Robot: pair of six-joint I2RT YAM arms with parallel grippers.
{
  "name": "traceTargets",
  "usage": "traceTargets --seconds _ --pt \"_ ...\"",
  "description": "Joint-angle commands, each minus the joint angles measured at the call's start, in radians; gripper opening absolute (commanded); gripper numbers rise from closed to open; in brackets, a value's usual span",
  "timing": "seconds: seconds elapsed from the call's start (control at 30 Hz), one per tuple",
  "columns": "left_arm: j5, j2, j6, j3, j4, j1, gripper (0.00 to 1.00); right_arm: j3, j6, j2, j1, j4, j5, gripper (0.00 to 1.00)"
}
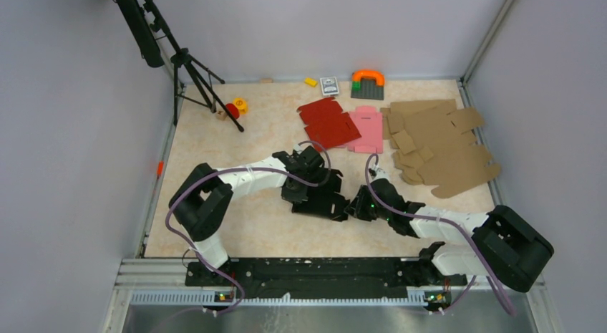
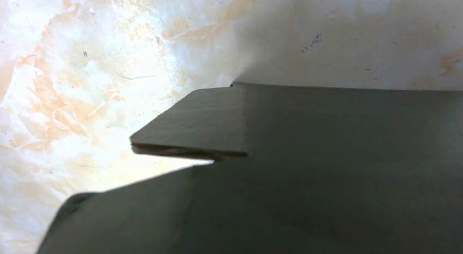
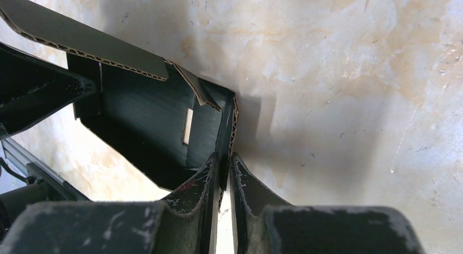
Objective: Fold the paper box
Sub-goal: Fold the paper box at the center of the board.
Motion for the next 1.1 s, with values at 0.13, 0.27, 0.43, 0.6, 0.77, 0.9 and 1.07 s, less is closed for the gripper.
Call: traceTargets --seconds 0.13,0.27,0.43,0.6,0.77,0.9,1.07 --pt "-0.091 -0.011 0.001 -0.001 -0.019 -0.007 0.0 0.034 -0.027 0.009 -0.008 0.031 -0.027 0.08" --pt "-0.153 0.018 -0.011 0.03 -0.058 -0.036 0.0 0.041 -0.029 0.017 -0.007 0.033 -0.044 0.06" --pt "-0.281 0.09 -0.053 0.095 -0.154 -0.078 0.0 0.037 -0.029 -0.004 -0.005 0.028 -0.036 0.03" --pt "-0.339 0.16 -0.085 0.123 -0.195 -0.113 0.0 0.035 -0.03 -0.028 0.0 0.013 -0.027 0.01" --pt "-0.393 0.208 -0.112 0.146 -0.241 -0.137 0.0 0.034 -0.032 -0.036 0.0 0.006 -0.025 0.0" --pt "-0.431 0.233 -0.116 0.155 -0.271 -0.15 0.0 0.034 -0.029 -0.039 0.0 0.008 -0.024 0.0" --pt "-0.449 0.271 -0.113 0.158 -0.283 -0.169 0.0 0.03 -0.025 -0.054 0.0 -0.002 -0.015 0.0"
